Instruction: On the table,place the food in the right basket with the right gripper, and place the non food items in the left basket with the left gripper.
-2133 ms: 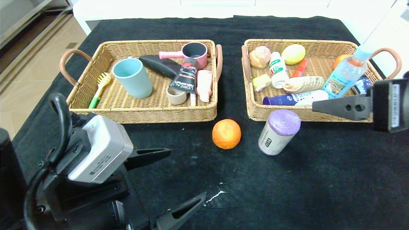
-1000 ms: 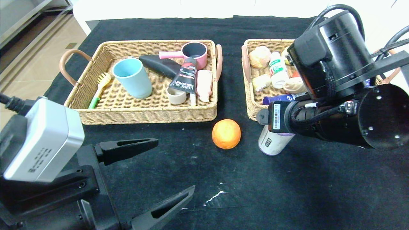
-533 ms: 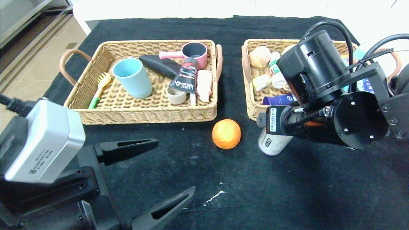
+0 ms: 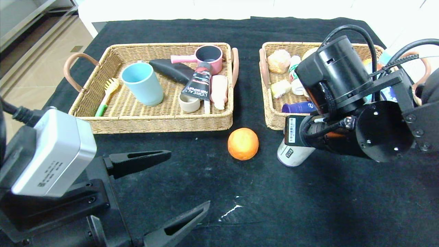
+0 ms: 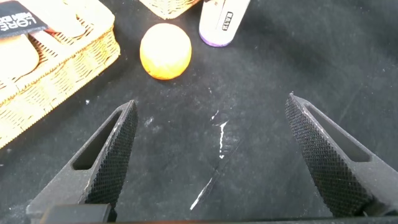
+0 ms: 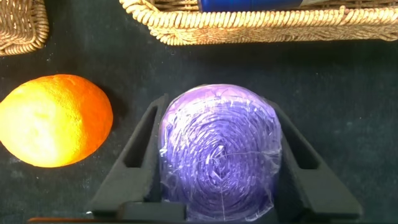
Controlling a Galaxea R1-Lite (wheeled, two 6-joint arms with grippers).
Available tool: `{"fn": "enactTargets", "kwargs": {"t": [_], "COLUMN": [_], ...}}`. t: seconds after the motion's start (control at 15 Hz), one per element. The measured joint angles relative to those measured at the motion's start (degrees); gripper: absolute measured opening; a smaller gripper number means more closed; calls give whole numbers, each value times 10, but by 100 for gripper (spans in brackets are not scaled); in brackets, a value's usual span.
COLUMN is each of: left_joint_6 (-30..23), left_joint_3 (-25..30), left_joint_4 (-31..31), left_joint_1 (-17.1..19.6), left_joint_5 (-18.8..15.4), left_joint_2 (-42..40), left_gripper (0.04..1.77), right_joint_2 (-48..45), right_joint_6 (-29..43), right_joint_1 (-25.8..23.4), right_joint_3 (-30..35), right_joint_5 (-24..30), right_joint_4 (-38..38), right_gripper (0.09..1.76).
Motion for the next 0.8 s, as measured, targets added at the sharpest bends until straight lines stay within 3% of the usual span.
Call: {"fn": "enactTargets", "kwargs": {"t": [0.53,0.8], "left_joint_6": [-2,-1], "left_joint_3": [0,-8], "left_joint_4": [-2,3], "left_joint_1": [1,48], "left_joint_5": [3,1], "left_joint_2": [0,-1], "left_gripper": [172,172], "right_joint_2": [-8,-44], "right_joint_6": [-1,-1], "right_joint_1": [9,30], "right_joint_3": [1,-5], "right_joint_5": [0,5], "right_joint_4": [2,1], "right_gripper": [93,93]}}
